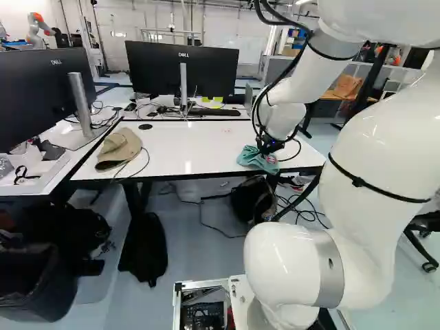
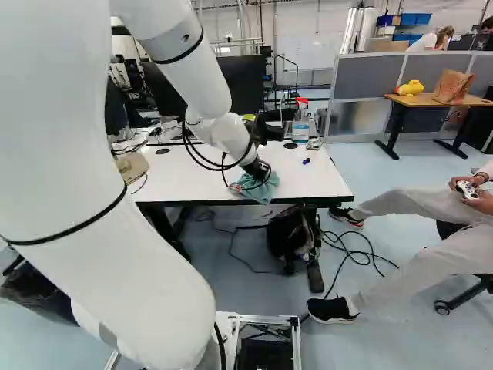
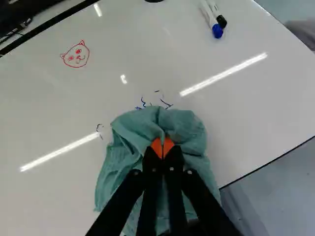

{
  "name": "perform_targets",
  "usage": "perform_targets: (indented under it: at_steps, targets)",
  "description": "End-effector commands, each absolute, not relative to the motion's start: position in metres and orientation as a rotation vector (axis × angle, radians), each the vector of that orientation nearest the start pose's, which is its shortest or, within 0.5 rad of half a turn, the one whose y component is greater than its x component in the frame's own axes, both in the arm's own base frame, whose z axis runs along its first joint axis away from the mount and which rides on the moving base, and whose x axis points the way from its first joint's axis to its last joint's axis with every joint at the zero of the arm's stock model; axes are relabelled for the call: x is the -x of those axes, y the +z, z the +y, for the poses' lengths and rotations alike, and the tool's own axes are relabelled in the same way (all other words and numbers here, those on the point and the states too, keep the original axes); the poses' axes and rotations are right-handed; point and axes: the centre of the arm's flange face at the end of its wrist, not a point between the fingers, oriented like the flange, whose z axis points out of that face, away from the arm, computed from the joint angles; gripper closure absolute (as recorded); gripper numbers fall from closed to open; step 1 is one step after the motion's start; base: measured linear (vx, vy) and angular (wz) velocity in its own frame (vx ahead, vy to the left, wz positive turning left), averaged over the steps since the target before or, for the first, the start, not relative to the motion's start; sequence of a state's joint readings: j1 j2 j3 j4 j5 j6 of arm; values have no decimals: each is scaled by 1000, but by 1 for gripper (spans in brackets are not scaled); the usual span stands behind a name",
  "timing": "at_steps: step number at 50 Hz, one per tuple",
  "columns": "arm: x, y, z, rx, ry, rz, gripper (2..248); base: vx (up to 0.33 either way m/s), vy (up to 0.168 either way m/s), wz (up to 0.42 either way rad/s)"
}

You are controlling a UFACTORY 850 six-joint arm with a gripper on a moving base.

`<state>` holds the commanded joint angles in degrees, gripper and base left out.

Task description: Clean the table with the green towel

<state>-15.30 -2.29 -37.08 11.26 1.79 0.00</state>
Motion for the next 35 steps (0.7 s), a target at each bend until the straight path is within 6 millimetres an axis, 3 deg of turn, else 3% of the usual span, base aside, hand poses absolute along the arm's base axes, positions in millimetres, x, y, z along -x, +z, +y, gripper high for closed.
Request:
perform_targets:
  at_steps: [15,35]
  targets:
    - [-443,417,-134,2925,-1002,734,227,0,0,0]
    - [-481,417,-130,2922,-1015,686,227,0,0,0]
